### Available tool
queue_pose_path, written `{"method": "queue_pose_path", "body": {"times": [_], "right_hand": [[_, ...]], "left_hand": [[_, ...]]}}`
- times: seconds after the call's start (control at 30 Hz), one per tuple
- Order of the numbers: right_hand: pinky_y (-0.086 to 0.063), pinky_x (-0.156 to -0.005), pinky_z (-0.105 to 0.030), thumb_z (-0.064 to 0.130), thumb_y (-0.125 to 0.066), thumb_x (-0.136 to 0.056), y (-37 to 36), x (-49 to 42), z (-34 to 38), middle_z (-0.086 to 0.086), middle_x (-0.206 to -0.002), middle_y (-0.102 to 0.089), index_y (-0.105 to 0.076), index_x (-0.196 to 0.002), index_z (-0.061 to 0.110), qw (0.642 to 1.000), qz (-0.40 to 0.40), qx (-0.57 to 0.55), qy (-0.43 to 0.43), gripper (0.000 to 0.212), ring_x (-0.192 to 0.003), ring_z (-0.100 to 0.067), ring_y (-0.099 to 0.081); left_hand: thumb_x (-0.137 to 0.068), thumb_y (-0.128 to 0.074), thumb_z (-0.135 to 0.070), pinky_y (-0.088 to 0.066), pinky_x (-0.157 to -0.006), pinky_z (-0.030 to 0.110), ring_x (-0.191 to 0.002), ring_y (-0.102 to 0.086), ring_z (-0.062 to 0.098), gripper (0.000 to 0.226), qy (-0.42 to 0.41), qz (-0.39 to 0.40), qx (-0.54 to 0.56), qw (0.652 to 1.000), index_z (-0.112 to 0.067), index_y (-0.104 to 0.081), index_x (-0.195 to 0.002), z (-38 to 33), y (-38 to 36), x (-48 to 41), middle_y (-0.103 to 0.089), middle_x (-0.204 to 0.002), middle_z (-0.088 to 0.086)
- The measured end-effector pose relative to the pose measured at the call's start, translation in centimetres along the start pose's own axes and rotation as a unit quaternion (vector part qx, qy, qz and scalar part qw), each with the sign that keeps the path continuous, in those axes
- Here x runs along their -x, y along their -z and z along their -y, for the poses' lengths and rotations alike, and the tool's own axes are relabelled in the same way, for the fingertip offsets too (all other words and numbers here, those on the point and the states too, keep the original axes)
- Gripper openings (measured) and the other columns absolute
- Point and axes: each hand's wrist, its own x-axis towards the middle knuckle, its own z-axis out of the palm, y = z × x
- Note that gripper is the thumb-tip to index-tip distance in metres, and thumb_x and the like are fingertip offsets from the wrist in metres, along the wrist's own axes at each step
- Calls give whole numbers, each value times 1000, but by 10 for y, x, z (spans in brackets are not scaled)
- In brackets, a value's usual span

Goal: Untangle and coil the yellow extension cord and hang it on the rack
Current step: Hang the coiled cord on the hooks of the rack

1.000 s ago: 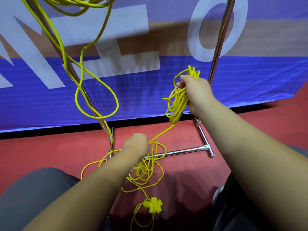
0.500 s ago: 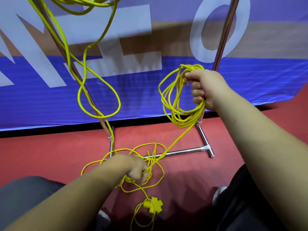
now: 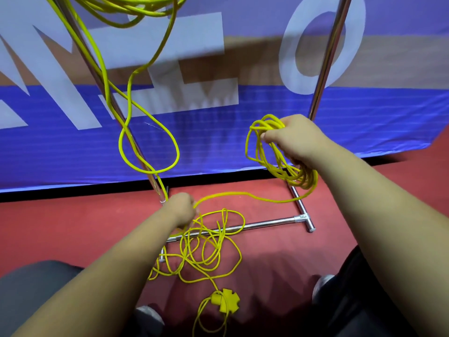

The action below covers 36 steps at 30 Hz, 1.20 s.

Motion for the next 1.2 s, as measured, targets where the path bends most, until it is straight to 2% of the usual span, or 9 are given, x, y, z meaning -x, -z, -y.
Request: {"method": "queue_pose_path", "body": {"times": [0.13,0.27,0.37,0.47,0.6,0.73,0.87,1.0,1.2], "right_hand": [[-34,-55,-34,38,-77,-87,-19,6,4,-4,-56,-45,-63,-73,11,995,63,70,21,33,-52,-22,-40],[-37,-55,-33,37,-76,-84,-40,10,-1,-4,-56,-47,-67,-79,3,992,90,89,-11,36,-50,-23,-43],[-35,-45,-25,37,-75,-85,-51,13,-2,-6,-53,-48,-61,-72,9,990,97,101,-29,33,-41,-23,-45],[-39,-39,-21,40,-76,-87,-60,23,-1,-9,-47,-54,-60,-68,9,989,117,66,-64,40,-35,-23,-50],[-44,-41,-21,35,-74,-95,-73,35,-3,-3,-50,-66,-71,-87,-2,973,189,-36,-130,37,-32,-18,-48],[-50,-47,-27,29,-69,-99,-90,37,-9,-10,-91,-82,-70,-117,1,947,218,-180,-153,34,-42,-16,-52],[-50,-49,-27,27,-64,-101,-98,39,-7,-10,-98,-82,-69,-120,9,929,213,-256,-162,27,-44,-13,-52],[-49,-49,-27,17,-59,-101,-96,42,-4,-12,-101,-81,-62,-116,3,916,225,-288,-163,21,-44,-17,-48],[-50,-58,-33,12,-60,-94,-100,41,-9,-9,-108,-81,-57,-127,-1,922,223,-283,-139,36,-48,-19,-54]], "left_hand": [[-94,-49,14,-38,-50,23,-83,-78,26,35,24,5,348,937,-10,-62,-116,-16,34,11,-74,-101,15],[-91,-51,17,-41,-53,26,-88,-79,27,45,7,0,434,901,-9,-56,-128,-35,51,24,-75,-111,20],[-94,-53,13,-62,-60,37,-77,-79,28,23,32,-29,512,858,-5,-61,-104,-50,59,36,-73,-108,22],[-94,-54,11,-65,-61,45,-77,-79,35,18,31,-35,581,812,-6,-57,-89,-61,66,47,-68,-104,23],[-96,-56,7,-64,-71,51,-85,-78,41,39,-9,-48,626,779,-11,-51,-130,-72,72,54,-69,-119,19],[-99,-61,-1,-65,-60,41,-89,-77,40,51,-50,-38,659,749,-19,-44,-144,-84,75,61,-65,-133,10],[-101,-54,-1,-64,-66,37,-89,-78,31,52,-96,-55,615,781,-16,-40,-149,-91,76,62,-66,-135,-2],[-100,-57,0,-50,-61,16,-66,-65,-3,57,-142,-62,508,847,-10,-38,-153,-89,77,59,-70,-133,-4],[-93,-57,11,-50,-69,18,-78,-69,-1,68,-181,-61,447,874,-16,-38,-154,-85,83,60,-69,-134,-10]]}}
